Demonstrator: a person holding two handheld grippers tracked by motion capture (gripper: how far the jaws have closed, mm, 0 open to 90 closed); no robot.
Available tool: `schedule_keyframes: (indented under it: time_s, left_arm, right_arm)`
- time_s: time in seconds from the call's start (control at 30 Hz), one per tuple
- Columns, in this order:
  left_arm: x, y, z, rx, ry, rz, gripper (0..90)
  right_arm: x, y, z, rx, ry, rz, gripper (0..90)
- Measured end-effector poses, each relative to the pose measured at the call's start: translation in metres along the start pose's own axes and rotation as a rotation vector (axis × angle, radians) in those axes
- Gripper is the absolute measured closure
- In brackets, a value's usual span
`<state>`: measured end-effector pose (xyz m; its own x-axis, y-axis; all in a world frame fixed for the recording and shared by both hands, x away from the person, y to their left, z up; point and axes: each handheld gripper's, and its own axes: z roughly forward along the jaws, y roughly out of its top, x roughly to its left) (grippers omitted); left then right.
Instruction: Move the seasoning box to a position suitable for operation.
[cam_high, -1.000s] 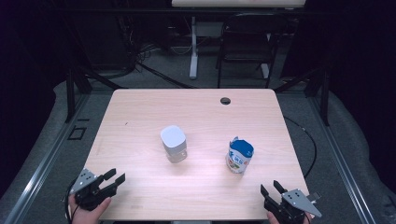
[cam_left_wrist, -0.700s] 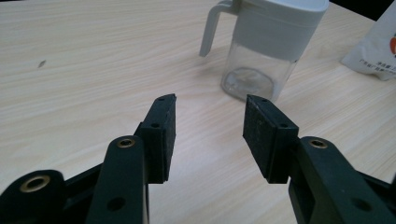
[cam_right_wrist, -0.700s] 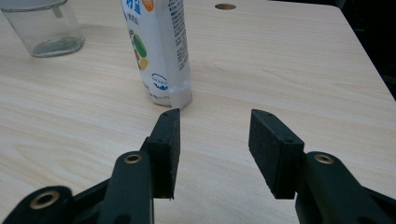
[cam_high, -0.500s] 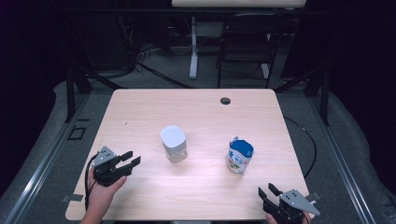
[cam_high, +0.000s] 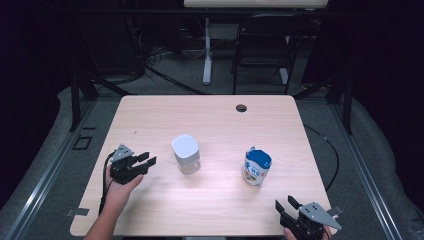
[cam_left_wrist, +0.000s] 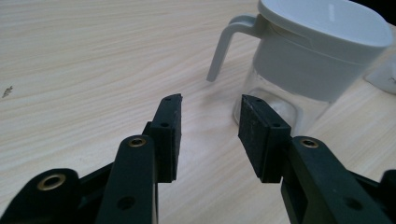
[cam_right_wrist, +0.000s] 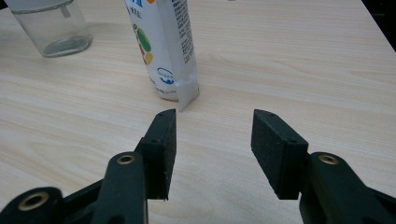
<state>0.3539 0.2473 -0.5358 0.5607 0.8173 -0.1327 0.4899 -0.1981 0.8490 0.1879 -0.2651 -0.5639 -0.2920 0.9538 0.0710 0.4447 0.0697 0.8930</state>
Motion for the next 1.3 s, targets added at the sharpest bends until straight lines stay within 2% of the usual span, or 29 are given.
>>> schedule_keyframes:
  time_s: [0.07, 0.23, 0.43, 0.47, 0.67, 0.8, 0.83, 1.03, 1.13, 1.2, 1.3]
  left_arm:
    - [0.000, 0.002, 0.003, 0.002, 0.005, 0.001, 61.0]
    - [-0.006, 0.017, 0.020, 0.012, -0.002, 0.049, 60.9]
    - [-0.011, 0.021, 0.036, 0.022, -0.021, 0.056, 61.5]
    - [-0.012, 0.021, 0.037, 0.035, -0.022, 0.058, 61.6]
    - [-0.017, 0.022, 0.039, 0.030, -0.032, 0.074, 66.7]
    - [-0.018, 0.025, 0.039, 0.032, -0.039, 0.067, 73.9]
    - [-0.019, 0.026, 0.040, 0.043, -0.054, 0.057, 75.9]
    - [-0.019, 0.026, 0.050, 0.045, -0.066, 0.040, 88.9]
    - [-0.019, 0.025, 0.055, 0.058, -0.077, 0.042, 90.0]
    - [-0.019, 0.024, 0.056, 0.048, -0.104, 0.038, 90.0]
    - [-0.020, 0.025, 0.056, 0.048, -0.106, 0.048, 90.0]
  right_arm:
    - [0.000, 0.000, 0.000, 0.000, -0.002, 0.000, 49.6]
    - [-0.001, 0.000, -0.004, -0.008, -0.014, 0.000, 48.3]
    - [-0.003, 0.001, -0.006, -0.013, -0.016, 0.004, 48.3]
    - [-0.004, 0.001, -0.006, -0.012, -0.016, 0.004, 48.3]
    - [-0.004, 0.000, -0.005, -0.017, -0.012, 0.011, 48.3]
    - [-0.003, 0.001, -0.005, -0.020, -0.009, 0.012, 48.2]
    - [-0.003, 0.001, -0.004, -0.019, -0.005, 0.007, 48.3]
    - [0.000, 0.002, -0.003, -0.019, 0.006, 0.003, 48.3]
    - [0.002, 0.003, -0.003, -0.019, 0.007, -0.005, 48.1]
    - [0.003, 0.003, -0.003, -0.026, 0.013, -0.007, 48.2]
    - [0.003, 0.003, -0.003, -0.020, 0.011, -0.010, 48.1]
